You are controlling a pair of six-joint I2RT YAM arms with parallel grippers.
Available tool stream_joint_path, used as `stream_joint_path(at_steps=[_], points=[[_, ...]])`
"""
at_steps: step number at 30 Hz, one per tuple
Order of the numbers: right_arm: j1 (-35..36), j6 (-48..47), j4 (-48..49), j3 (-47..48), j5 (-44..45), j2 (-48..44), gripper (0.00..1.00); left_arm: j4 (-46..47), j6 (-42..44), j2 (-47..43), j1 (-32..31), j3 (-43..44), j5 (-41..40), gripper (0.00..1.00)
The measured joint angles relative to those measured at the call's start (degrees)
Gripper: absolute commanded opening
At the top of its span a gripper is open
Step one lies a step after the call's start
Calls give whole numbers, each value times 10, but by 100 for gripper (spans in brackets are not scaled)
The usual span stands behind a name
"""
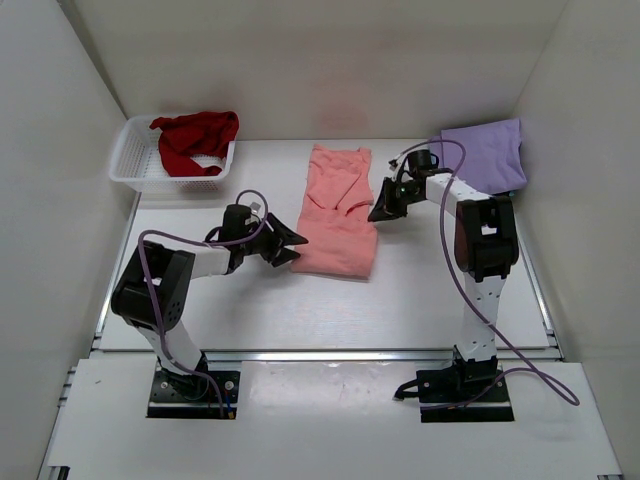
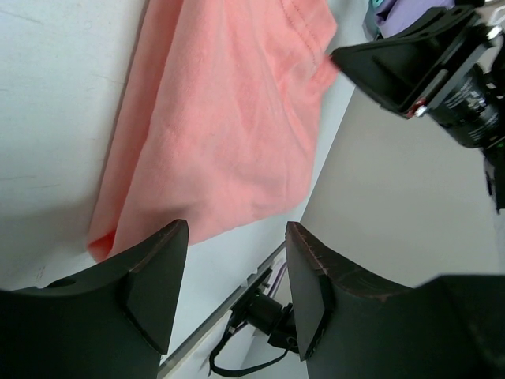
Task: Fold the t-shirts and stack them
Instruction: Fold the folded rectangular tshirt in 1/3 of the way
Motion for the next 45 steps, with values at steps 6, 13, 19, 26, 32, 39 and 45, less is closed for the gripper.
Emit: stream_joint_path(at_steps=[6, 13, 19, 26, 32, 39, 45], points=[[2, 3, 4, 58, -5, 1, 0, -39, 31, -11, 0, -1, -3, 65], [5, 0, -2, 159, 8, 37, 24, -96, 83, -32, 0, -15, -17, 66], [6, -3, -47, 188, 79, 52, 39, -121, 114, -37, 1, -20, -34, 68], [8, 42, -12, -90, 113, -97, 41, -135, 137, -32, -22, 1, -78, 70], [37, 104, 38, -262, 116, -214, 41, -125, 142, -11, -47, 23, -110, 70], [57, 176, 102, -357, 119, -268, 55, -118, 137, 0, -56, 23, -124, 70], [26, 218, 138, -410, 137, -339, 58, -117, 136, 0, -58, 22, -125, 70]])
